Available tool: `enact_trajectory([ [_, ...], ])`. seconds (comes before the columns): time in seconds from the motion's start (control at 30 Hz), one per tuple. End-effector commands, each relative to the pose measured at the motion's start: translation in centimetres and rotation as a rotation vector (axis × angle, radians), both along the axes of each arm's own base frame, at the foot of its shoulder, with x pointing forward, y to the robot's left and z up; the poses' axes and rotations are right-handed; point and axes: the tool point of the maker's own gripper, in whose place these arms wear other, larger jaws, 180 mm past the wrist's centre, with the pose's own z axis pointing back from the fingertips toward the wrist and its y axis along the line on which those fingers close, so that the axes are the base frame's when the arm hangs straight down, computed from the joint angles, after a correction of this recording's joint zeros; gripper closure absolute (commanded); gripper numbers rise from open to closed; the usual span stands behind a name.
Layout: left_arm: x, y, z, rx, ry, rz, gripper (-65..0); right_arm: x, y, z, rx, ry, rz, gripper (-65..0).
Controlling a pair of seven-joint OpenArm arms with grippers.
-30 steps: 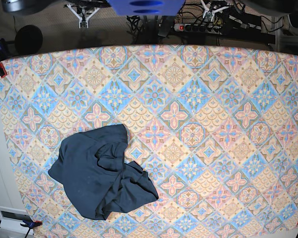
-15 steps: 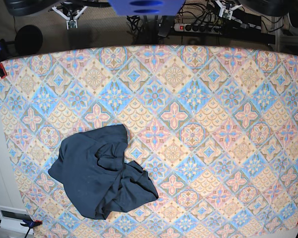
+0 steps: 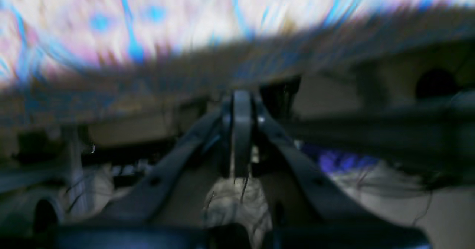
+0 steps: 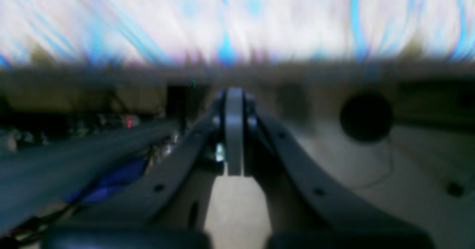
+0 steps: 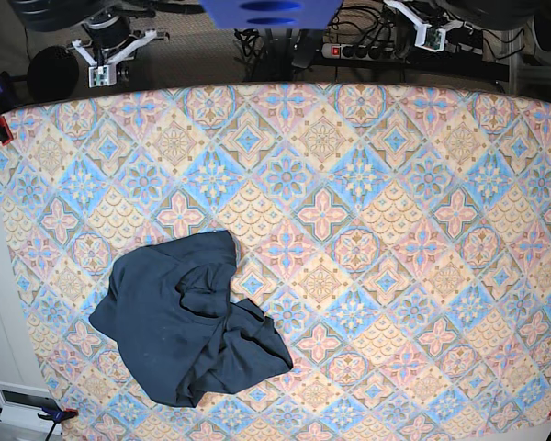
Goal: Layout the t-shirt on the table in an organized manner, then fold the t-shirt properly
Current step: 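Move the right gripper down to the crumpled navy t-shirt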
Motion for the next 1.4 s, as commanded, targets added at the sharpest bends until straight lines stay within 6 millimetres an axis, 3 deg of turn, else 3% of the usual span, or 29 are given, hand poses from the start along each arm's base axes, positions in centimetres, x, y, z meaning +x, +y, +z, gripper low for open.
enact_trajectory([
  [0.0,0.5,0.1,1.1,0.004,-0.03,0.003,0.0,-0.6,-1.3,0.4,-0.039,0.01,-0.005,0.0],
  [0.1,1.3,-0.1,1.6,-0.001,-0.044,0.0,0.0,-1.0,-1.8,0.5,-0.052,0.021,-0.009,0.0],
  [0.33,3.5,-0.5,2.4,-0.012,-0.109,-0.002,0.0,3.9,-0.8,1.0,-0.037,-0.055,0.034,0.0],
  [0.57,6.2,-0.9,3.2,-0.032,-0.192,0.04,0.0,8.6,2.0,2.0,0.008,-0.152,0.102,0.0],
  [0.8,7.5,-1.3,3.6,-0.055,-0.234,0.074,0.0,12.6,4.7,3.5,0.041,-0.243,0.182,0.0],
  [0.87,7.4,-1.3,2.8,-0.051,-0.187,0.087,0.0,13.9,5.8,4.0,0.055,-0.264,0.205,-0.2],
  [1.1,10.1,-1.7,1.8,-0.056,-0.132,0.104,-0.3,19.4,8.4,6.4,0.064,-0.293,0.274,-0.4],
  [1.2,11.6,-2.0,1.9,-0.058,-0.131,0.094,-1.6,21.5,9.6,7.7,0.069,-0.336,0.303,-4.6],
  [1.3,13.8,-2.7,2.3,-0.064,-0.148,0.07,-1.7,22.8,9.9,8.2,0.071,-0.358,0.301,-13.3],
  [1.37,15.5,-2.9,2.5,-0.059,-0.142,0.06,-1.7,23.8,11.1,7.9,0.126,-0.362,0.262,-20.3],
])
